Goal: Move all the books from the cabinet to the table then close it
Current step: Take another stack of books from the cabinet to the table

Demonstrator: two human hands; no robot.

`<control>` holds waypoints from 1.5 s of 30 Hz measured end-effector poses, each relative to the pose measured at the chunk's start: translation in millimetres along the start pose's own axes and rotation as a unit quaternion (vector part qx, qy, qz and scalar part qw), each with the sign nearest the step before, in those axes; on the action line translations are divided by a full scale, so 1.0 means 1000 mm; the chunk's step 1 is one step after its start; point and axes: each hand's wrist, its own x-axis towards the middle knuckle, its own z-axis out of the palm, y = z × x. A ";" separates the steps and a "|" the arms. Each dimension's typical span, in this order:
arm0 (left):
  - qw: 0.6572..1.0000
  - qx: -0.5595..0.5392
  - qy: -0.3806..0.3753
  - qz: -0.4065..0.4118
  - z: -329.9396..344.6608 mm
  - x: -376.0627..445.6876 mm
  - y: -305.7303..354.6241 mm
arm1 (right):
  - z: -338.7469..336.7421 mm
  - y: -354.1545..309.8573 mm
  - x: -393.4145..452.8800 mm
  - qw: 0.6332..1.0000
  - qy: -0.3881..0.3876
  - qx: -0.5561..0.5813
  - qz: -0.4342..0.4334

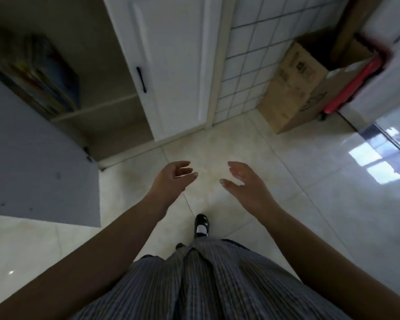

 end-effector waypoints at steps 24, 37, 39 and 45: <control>0.938 -0.179 0.295 -0.035 -0.129 0.085 0.050 | 0.092 -0.164 0.225 0.944 -0.281 -0.073 -0.159; 0.919 -0.200 0.339 -0.029 -0.266 0.185 0.066 | 0.216 -0.245 0.323 0.924 -0.318 -0.133 -0.164; 0.913 -0.208 0.348 -0.043 -0.292 0.208 0.065 | 0.237 -0.262 0.341 0.924 -0.323 -0.142 -0.148; 0.906 -0.235 0.351 -0.038 -0.360 0.273 0.065 | 0.298 -0.302 0.398 0.924 -0.323 -0.136 -0.156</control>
